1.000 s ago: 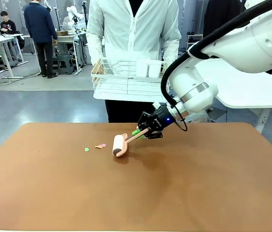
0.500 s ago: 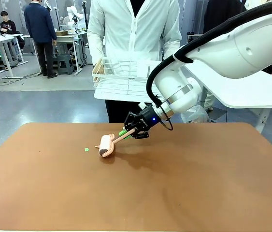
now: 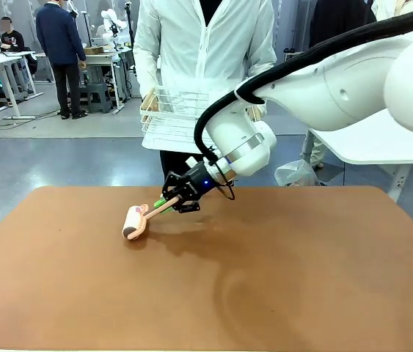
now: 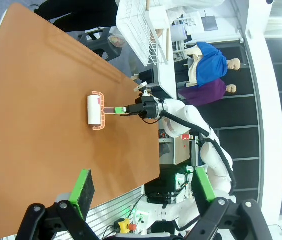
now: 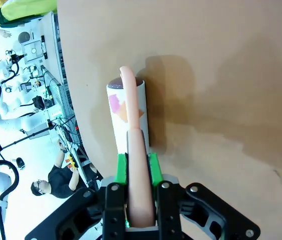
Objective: Clean the table.
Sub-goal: Clean the table with the Lint Roller when the human lifts the Dish drying rack.
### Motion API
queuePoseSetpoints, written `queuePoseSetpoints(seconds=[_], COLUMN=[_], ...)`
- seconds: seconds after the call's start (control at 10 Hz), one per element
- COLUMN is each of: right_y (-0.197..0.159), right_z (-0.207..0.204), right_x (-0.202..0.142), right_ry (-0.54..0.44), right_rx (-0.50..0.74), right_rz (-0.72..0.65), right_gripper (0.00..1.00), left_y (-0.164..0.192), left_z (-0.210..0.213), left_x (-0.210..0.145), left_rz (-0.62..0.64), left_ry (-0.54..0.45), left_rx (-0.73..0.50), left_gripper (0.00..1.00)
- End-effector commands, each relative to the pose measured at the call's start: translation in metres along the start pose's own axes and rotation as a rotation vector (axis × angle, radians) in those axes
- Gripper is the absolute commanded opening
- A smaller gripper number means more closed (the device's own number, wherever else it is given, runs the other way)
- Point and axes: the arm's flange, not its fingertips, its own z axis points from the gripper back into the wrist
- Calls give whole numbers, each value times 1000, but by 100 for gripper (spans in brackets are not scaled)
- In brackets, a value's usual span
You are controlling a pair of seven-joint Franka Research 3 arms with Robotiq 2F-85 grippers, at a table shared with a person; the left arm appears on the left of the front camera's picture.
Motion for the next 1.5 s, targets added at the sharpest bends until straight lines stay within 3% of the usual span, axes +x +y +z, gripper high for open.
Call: queuePoseSetpoints(seconds=[0.0,0.2,0.6,0.8,1.0,1.4], right_y=[-22,-9,9,49,76,81], right_z=[-41,-51,-22,5,45,72], right_x=[-7,-9,-4,-9,-15,-22], right_ry=[10,10,-42,-63,-106,-130], right_rx=[-92,-51,-3,25,-5,-68], right_rz=[-13,-4,14,43,47,36], right_gripper=[21,21,21,21,21,21], left_y=[0,0,0,0,0,0], left_z=[3,3,3,3,3,3], left_x=[0,0,0,0,0,0], left_rz=[-6,-6,-6,-6,-6,-6], left_ry=[-7,-7,-7,-7,-7,-7], left_rx=[-13,-13,-13,-13,-13,-13], left_gripper=[100,100,100,100,100,100])
